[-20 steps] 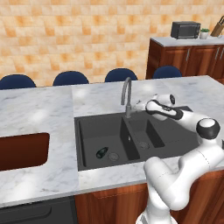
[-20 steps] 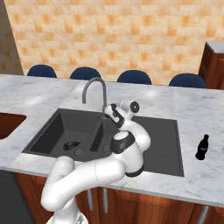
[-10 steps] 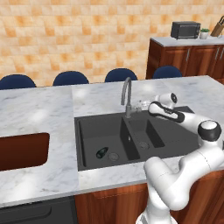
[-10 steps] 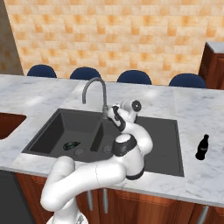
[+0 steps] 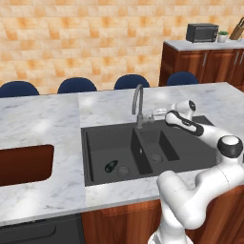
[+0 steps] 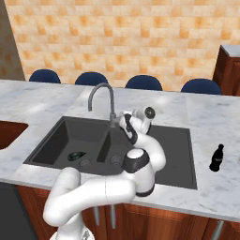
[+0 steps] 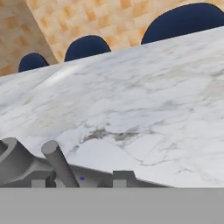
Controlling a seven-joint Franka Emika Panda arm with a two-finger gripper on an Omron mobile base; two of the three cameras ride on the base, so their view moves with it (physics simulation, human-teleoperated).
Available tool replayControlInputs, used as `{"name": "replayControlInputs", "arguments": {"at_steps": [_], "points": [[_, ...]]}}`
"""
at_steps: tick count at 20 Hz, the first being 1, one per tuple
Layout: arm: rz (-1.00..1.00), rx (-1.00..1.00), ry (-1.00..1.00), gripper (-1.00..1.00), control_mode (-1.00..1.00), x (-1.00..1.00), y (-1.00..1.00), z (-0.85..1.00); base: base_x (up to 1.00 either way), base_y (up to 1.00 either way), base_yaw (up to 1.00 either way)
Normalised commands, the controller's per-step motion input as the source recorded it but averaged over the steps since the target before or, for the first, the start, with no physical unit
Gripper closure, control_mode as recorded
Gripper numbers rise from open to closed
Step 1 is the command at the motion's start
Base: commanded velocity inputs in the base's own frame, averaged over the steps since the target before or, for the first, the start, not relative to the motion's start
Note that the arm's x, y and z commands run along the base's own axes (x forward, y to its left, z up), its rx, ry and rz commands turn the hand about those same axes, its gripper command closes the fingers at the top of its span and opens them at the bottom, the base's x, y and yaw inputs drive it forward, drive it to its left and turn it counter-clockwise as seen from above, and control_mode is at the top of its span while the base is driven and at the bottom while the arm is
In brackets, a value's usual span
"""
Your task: Pick up all produce items and place them in the sink. Turn on the sink faucet to wash them. Then turn the sink off and put them in the tray.
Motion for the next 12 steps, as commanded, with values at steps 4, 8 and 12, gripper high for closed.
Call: {"name": "replayControlInputs", "arguments": {"at_steps": [4, 8, 12], "points": [[0.00, 0.04, 0.05, 1.00, -1.00, 0.08, -0.59, -0.42, 0.00, 0.00, 0.00], [0.00, 0.02, 0.04, 1.00, -1.00, 0.15, -0.48, -0.36, 0.00, 0.00, 0.00], [0.00, 0.00, 0.02, 1.00, -1.00, 0.15, -0.36, -0.23, 0.00, 0.00, 0.00]]}}
